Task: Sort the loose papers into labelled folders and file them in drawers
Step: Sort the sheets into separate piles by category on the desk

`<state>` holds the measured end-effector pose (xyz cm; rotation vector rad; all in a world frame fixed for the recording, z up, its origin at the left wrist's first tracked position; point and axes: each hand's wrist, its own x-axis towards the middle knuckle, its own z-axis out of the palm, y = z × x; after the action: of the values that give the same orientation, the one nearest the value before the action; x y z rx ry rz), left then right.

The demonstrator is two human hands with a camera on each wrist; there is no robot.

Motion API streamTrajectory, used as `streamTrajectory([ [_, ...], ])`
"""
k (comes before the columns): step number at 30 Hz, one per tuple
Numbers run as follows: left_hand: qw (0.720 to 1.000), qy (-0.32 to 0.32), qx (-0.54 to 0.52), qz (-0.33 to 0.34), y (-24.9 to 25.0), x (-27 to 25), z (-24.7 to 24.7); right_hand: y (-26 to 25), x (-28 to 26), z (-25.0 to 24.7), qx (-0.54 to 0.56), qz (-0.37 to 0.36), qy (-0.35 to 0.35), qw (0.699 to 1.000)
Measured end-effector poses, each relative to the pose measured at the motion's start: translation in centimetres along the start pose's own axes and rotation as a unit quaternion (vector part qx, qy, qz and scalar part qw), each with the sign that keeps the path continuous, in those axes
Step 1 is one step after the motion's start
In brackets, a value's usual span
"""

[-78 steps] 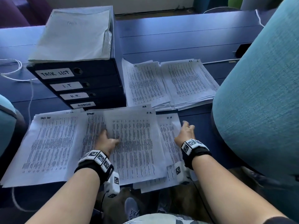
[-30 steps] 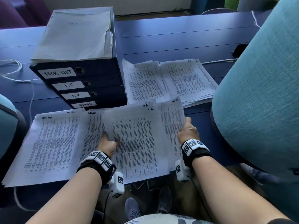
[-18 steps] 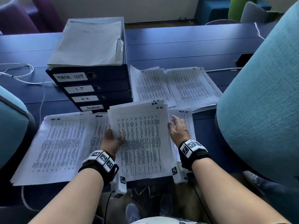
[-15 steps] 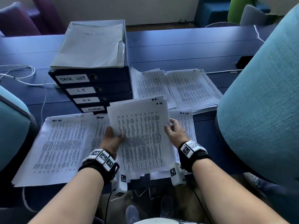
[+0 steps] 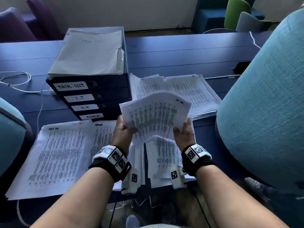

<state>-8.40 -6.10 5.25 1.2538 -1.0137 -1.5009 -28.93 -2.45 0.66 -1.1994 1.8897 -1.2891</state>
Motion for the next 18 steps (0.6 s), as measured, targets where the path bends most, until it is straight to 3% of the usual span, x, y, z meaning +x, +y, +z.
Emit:
streamTrajectory([
  [4, 0.997, -0.019, 0.072, -0.021, -2.8, 0.1, -0.1, 2.6, -0.5, 0.0, -0.038, 0.053, -0.030, 0.997],
  [9, 0.999, 0.015, 0.044, 0.018, -1.8, 1.9, 1.8, 1.4, 1.7, -1.3, -0.011, -0.018, 0.030, 0.999],
  [11, 0.999, 0.045, 0.010, 0.013, -1.4, 2.9, 2.4, 2.2, 2.8, -1.6, -0.017, -0.005, 0.052, 0.999],
  [14, 0.997, 0.061, -0.029, -0.025, -1.3, 3.8, 3.1, 3.8, 3.0, -1.8, -0.003, 0.087, 0.030, 0.996],
  [18, 0.996, 0.060, -0.048, -0.048, -2.2, 4.4, 4.0, 4.6, 2.4, -2.4, 0.230, 0.220, -0.061, 0.946],
])
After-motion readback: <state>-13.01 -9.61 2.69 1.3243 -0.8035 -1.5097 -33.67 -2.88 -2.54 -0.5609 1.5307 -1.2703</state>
